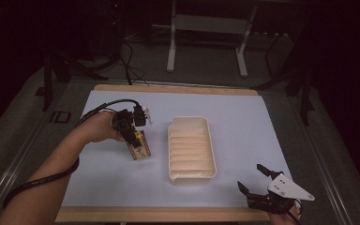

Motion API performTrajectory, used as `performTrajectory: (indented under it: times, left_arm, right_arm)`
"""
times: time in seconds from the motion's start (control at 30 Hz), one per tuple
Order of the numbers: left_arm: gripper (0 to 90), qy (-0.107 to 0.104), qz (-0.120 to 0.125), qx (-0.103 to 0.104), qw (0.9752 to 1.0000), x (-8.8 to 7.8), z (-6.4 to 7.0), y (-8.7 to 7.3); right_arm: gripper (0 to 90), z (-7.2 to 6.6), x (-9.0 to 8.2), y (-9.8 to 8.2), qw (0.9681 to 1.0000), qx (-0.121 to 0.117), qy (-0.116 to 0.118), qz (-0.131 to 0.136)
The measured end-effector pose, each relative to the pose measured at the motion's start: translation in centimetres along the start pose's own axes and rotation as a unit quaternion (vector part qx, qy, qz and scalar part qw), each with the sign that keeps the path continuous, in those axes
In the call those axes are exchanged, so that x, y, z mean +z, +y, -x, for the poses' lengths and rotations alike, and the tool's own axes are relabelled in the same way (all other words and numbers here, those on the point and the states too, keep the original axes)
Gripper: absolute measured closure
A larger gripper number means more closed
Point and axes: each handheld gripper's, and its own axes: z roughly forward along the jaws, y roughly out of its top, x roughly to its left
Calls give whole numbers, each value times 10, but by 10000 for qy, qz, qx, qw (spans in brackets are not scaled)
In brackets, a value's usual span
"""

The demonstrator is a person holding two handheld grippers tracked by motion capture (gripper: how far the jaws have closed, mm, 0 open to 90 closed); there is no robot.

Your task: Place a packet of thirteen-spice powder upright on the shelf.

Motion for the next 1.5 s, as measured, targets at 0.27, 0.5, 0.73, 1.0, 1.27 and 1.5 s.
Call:
performTrajectory:
  times: [0.27, 0.5, 0.73, 1.0, 1.27, 1.5]
  left_arm:
    - [672, 34, 72, 131, 9999, -17, 1, 4]
    - [673, 174, 297, 106, 9994, -32, 0, 10]
    - [673, 370, 552, 9, 9978, -39, -2, 20]
    - [674, 338, 835, 76, 9959, -43, 0, 38]
    - [674, 371, 1143, 194, 9926, -48, 2, 53]
    - [674, 450, 1329, 296, 9897, -47, 1, 65]
  right_arm:
    - [145, 0, 0, 0, 10000, -18, 6, 0]
    - [145, 0, 0, 0, 10000, -20, -4, -15]
    - [145, 0, 1, 0, 10000, -27, 0, -29]
    - [145, 0, 0, 0, 10000, -41, -2, -15]
    - [145, 0, 0, 0, 10000, -31, 2, -8]
    - [145, 1, -1, 0, 10000, -23, -15, 37]
